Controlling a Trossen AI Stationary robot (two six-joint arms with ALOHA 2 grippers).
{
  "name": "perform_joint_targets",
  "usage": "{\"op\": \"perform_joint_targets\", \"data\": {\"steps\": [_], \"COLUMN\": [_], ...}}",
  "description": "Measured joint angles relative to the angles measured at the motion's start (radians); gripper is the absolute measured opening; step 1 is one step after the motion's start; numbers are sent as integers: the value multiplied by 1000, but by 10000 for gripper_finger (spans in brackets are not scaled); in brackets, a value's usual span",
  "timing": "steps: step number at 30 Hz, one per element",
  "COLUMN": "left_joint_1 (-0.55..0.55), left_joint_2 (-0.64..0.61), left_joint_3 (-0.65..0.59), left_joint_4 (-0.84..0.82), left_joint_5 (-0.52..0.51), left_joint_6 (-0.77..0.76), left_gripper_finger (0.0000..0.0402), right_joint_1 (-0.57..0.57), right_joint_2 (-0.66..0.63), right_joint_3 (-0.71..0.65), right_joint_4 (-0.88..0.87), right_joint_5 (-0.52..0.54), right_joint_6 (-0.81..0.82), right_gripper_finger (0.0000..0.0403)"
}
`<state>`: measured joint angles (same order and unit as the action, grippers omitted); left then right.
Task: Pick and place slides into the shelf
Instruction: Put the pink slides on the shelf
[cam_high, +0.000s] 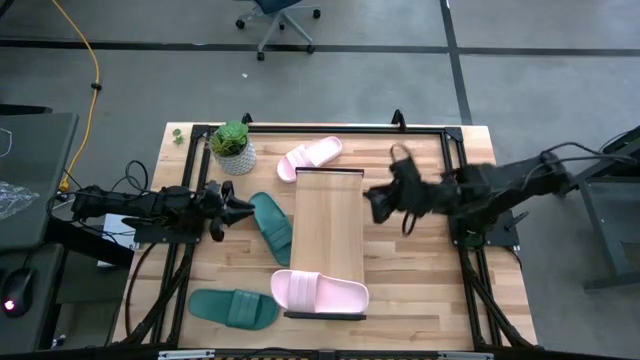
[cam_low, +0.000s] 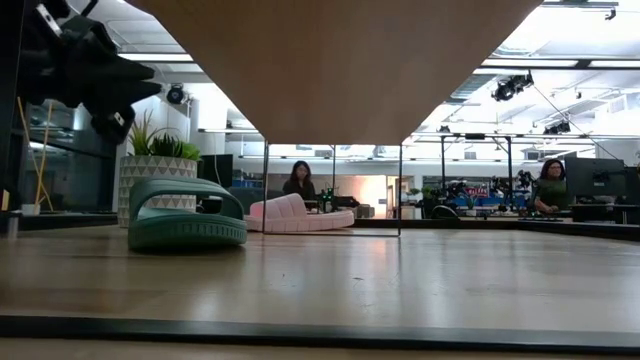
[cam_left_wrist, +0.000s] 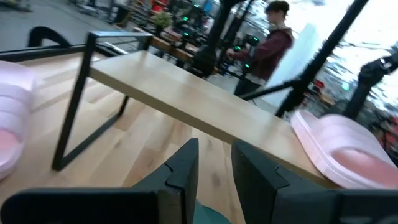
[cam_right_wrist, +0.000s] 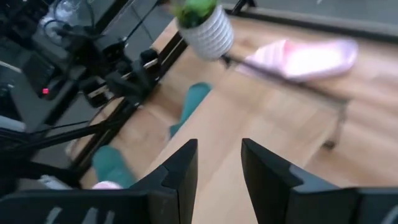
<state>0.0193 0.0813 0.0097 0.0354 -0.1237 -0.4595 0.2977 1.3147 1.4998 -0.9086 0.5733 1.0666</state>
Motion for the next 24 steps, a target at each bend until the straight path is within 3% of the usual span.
{"op": "perform_joint_targets", "data": {"steps": [6, 12, 17, 24], "left_joint_1": [0, 0, 0, 0], "left_joint_2": [0, 0, 13, 123], "left_joint_3": [0, 0, 8, 121], "left_joint_4": [8, 26, 97, 9], "left_joint_5": [-61, -195, -280, -413], "left_joint_6": [-15, -110, -134, -66], "left_gripper_finger": [85, 85, 85, 85], "right_joint_1": [-186, -384, -556, -751], "right_joint_2": [-98, -138, -119, -35], "right_joint_3": [0, 0, 0, -3], "right_joint_4": [-27, -32, -30, 53], "right_joint_5": [-104, -241, -380, -596], "right_joint_6": [-239, -392, -496, -574], "right_gripper_finger": [114, 114, 114, 114]}}
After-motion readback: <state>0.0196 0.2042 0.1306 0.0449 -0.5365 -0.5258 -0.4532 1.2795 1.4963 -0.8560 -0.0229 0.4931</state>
